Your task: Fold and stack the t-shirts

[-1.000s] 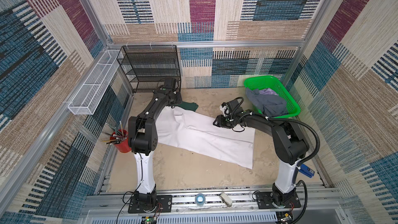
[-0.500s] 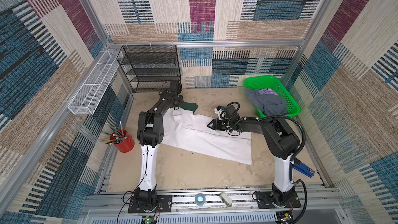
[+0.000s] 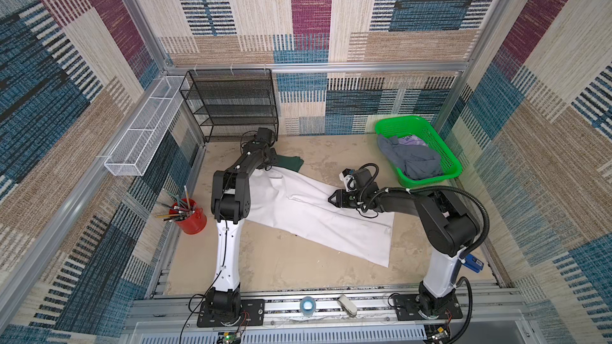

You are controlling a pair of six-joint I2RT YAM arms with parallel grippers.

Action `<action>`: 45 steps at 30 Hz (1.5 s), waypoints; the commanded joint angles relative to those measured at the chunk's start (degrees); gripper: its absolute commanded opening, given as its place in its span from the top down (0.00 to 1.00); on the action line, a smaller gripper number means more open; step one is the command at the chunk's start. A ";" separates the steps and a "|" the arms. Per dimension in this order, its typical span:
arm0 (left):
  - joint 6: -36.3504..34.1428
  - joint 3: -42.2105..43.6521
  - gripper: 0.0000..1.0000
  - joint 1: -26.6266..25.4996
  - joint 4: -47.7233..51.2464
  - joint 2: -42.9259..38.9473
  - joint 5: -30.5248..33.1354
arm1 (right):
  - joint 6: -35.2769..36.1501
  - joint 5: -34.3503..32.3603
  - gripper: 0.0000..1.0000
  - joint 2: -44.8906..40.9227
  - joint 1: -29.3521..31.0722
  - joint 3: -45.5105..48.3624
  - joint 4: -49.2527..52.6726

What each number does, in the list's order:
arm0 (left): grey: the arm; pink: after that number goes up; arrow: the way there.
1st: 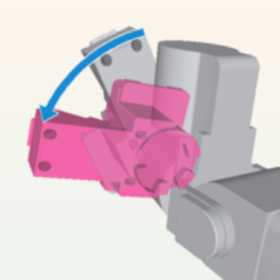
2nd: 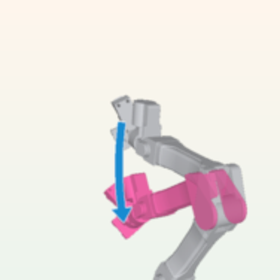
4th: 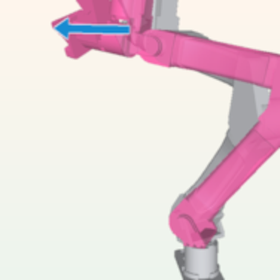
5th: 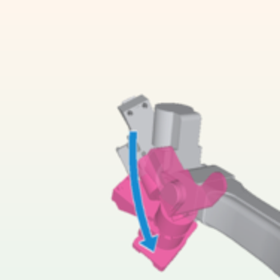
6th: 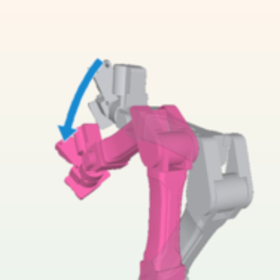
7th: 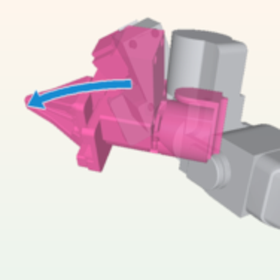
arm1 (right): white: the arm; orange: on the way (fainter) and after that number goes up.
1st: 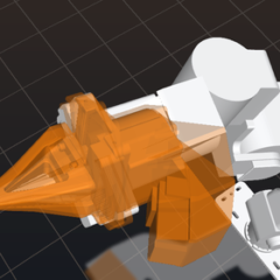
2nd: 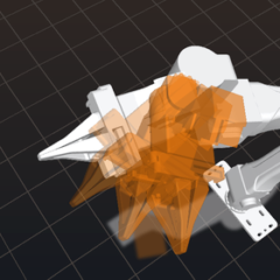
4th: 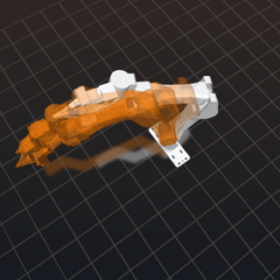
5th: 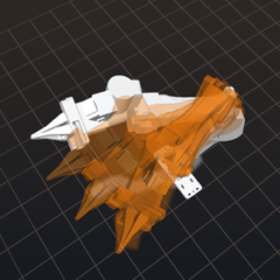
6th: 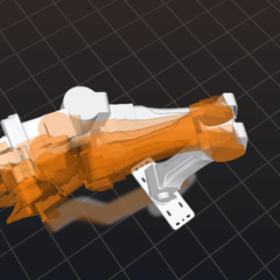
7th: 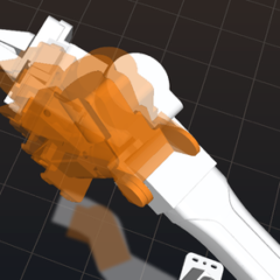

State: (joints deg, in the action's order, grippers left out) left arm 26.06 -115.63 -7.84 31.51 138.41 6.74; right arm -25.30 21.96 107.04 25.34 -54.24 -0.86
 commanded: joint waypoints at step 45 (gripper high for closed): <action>11.92 28.23 0.49 6.45 3.65 -18.59 3.50 | 0.35 -6.91 0.49 -11.46 -10.26 6.82 14.80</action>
State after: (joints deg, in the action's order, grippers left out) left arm 34.39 -87.53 -2.96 32.34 119.63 7.38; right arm -24.58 16.45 95.18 15.53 -48.80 14.04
